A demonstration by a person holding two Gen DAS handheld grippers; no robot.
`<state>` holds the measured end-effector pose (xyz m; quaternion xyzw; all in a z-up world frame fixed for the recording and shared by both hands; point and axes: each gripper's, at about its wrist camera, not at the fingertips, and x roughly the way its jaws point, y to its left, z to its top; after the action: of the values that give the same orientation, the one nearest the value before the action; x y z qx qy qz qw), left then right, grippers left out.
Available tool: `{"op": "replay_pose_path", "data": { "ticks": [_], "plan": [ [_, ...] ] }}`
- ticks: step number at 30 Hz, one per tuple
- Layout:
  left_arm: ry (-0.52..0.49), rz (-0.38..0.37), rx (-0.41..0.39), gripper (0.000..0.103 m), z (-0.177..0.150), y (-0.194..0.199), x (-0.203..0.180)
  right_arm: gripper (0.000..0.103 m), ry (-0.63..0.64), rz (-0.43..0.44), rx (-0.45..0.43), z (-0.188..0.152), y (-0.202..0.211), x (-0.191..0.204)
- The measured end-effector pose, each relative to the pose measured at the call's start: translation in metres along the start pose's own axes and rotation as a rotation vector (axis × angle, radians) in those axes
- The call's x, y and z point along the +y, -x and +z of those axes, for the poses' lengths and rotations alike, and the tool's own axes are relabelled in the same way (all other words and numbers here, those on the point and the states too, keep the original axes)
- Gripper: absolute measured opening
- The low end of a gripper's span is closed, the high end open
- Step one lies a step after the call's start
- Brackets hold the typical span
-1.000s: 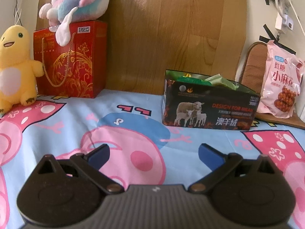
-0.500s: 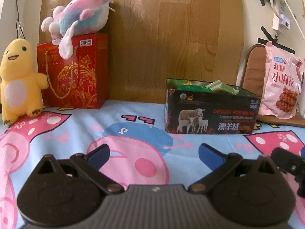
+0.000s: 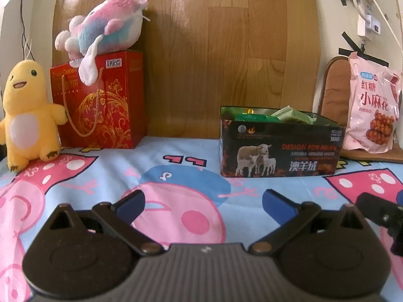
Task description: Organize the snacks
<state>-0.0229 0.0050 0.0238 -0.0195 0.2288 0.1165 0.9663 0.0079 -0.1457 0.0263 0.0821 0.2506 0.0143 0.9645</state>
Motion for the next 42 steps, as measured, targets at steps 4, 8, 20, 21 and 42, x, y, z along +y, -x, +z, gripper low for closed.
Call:
{"op": "replay_pose_path", "data": {
  "ticks": [4, 8, 20, 21, 42],
  "plan": [
    [-0.029, -0.003, -0.04, 0.103, -0.001, 0.007, -0.004, 0.1, 0.0, 0.001, 0.001, 0.0, 0.0, -0.001],
    [-0.048, -0.009, -0.061, 0.103, -0.001, 0.011, -0.007, 0.1, -0.001, -0.005, 0.002, 0.0, 0.0, -0.001],
    [-0.061, -0.03, -0.013, 0.103, -0.003, 0.005, -0.009, 0.1, -0.007, -0.012, 0.006, 0.0, -0.001, -0.001],
    [-0.06, -0.03, -0.013, 0.103, -0.003, 0.005, -0.009, 0.1, -0.007, -0.013, 0.005, 0.0, -0.001, -0.001],
    [-0.059, 0.01, 0.043, 0.103, -0.004, -0.005, -0.008, 0.1, -0.013, -0.006, 0.011, 0.0, -0.002, -0.003]
  ]
}}
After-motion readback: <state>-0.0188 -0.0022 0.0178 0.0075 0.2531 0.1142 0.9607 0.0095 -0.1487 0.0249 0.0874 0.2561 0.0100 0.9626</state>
